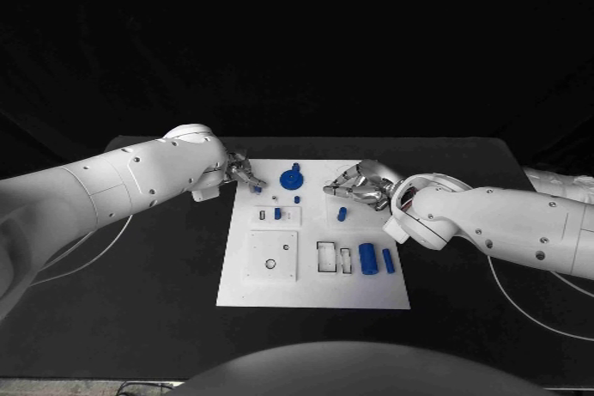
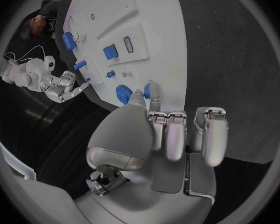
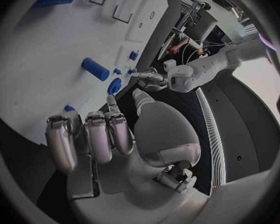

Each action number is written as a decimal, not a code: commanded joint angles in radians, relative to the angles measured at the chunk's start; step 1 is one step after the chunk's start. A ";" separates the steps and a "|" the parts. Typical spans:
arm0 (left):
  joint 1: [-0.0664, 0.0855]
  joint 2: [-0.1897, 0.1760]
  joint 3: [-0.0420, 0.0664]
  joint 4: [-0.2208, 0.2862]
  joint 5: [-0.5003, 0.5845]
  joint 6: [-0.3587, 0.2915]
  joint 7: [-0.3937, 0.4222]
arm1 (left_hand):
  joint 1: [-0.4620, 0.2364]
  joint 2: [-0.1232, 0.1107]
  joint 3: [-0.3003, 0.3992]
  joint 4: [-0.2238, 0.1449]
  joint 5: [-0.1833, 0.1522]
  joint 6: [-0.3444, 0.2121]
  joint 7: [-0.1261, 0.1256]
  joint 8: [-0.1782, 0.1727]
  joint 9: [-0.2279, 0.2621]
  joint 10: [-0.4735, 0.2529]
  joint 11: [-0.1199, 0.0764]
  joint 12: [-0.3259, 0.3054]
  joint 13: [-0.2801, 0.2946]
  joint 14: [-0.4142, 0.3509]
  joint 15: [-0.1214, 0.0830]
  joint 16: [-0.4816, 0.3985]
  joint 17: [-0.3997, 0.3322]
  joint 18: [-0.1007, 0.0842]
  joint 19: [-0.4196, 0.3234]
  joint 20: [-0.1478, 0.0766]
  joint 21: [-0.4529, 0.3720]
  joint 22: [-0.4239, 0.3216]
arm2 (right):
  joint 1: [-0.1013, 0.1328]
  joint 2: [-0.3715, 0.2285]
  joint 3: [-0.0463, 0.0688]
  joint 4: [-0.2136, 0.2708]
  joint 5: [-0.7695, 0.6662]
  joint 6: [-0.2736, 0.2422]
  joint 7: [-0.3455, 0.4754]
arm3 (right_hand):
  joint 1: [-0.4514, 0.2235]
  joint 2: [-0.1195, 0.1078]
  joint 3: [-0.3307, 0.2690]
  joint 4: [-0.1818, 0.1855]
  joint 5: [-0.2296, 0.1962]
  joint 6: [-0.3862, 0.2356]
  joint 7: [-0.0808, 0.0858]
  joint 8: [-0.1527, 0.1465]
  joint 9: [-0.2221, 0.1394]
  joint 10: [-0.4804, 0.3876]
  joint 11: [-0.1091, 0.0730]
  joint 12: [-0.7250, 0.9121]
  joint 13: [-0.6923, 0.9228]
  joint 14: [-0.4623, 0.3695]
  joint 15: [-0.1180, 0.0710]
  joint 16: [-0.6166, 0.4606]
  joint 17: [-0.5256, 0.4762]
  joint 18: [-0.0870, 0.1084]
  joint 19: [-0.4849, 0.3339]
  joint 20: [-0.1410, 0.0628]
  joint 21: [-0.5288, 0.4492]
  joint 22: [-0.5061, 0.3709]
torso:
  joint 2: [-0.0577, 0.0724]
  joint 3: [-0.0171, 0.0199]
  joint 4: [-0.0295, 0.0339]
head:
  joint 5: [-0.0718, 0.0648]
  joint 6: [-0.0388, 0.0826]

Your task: Assemble the parts on the task board

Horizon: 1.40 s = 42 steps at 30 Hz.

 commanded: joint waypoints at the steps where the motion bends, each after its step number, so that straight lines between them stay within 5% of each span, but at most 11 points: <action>1: 0.001 -0.007 0.001 0.013 0.003 -0.031 0.020 | 0.067 0.047 0.009 0.000 0.004 0.009 -0.002 -0.006 -0.001 0.128 -0.042 -0.001 0.033 0.108 -0.007 0.003 0.263 -0.007 0.103 0.007 0.002 0.263 | -0.001 0.001 0.000 -0.001 -0.010 0.016 -0.001 | -0.003 0.000 0.002 0.001 0.003 -0.002 0.019 0.003 0.001 0.107 0.007 0.004 0.263 0.104 0.007 0.004 0.263 -0.014 0.103 0.005 0.004 0.263 | 0.000 0.0003 0.0006 | 0.001 0.002; 17: 0.012 -0.050 0.002 0.061 0.006 -0.082 0.039 | 0.121 0.023 0.069 0.000 0.008 0.023 -0.003 -0.014 -0.003 0.128 -0.043 -0.001 0.033 0.108 -0.008 0.003 0.263 -0.007 0.103 0.012 0.002 0.263 | -0.003 0.001 0.000 -0.006 -0.010 0.020 -0.006 | -0.003 0.000 0.002 0.001 0.003 -0.002 0.019 0.003 0.001 0.107 0.007 0.004 0.263 0.104 0.007 0.004 0.263 -0.014 0.103 0.005 0.004 0.263 | -0.001 0.0009 0.0010 | -0.002 0.006; 25: 0.029 -0.082 0.002 0.102 0.014 -0.096 0.035 | 0.126 0.020 0.076 0.001 0.009 0.025 -0.002 -0.016 -0.003 0.128 -0.043 -0.001 0.033 0.108 -0.008 0.003 0.263 -0.007 0.103 0.012 0.002 0.263 | -0.005 0.001 0.000 -0.008 -0.010 0.020 -0.007 | -0.003 0.000 0.002 0.001 0.003 -0.002 0.019 0.003 0.001 0.107 0.007 0.004 0.263 0.104 0.007 0.004 0.263 -0.014 0.103 0.005 0.004 0.263 | -0.001 0.0008 -0.0003 | 0.000 0.006; 31: 0.054 -0.137 0.002 0.190 0.024 -0.075 0.009 | 0.118 0.019 0.080 0.004 0.008 0.026 0.000 -0.017 -0.004 0.128 -0.041 -0.001 0.033 0.108 -0.008 0.003 0.263 -0.007 0.103 0.013 0.002 0.263 | -0.006 0.001 0.000 -0.007 -0.010 0.019 -0.007 | -0.003 0.000 0.002 0.001 0.003 -0.002 0.019 0.003 0.001 0.107 0.007 0.004 0.263 0.104 0.007 0.004 0.263 -0.014 0.103 0.005 0.004 0.263 | 0.001 0.0008 -0.0002 | 0.000 0.006; 42: 0.068 -0.230 0.001 0.365 0.049 -0.025 -0.075 | 0.096 0.018 0.084 0.004 0.007 0.031 0.001 -0.021 -0.005 0.128 -0.039 -0.001 0.033 0.108 -0.006 0.003 0.263 -0.007 0.103 0.014 0.002 0.263 | -0.006 0.002 0.000 -0.005 -0.010 0.017 -0.007 | -0.003 0.000 0.002 0.001 0.003 -0.002 0.019 0.003 0.001 0.107 0.007 0.004 0.263 0.104 0.007 0.004 0.263 -0.014 0.103 0.005 0.004 0.263 | 0.000 0.0004 0.0002 | 0.003 0.000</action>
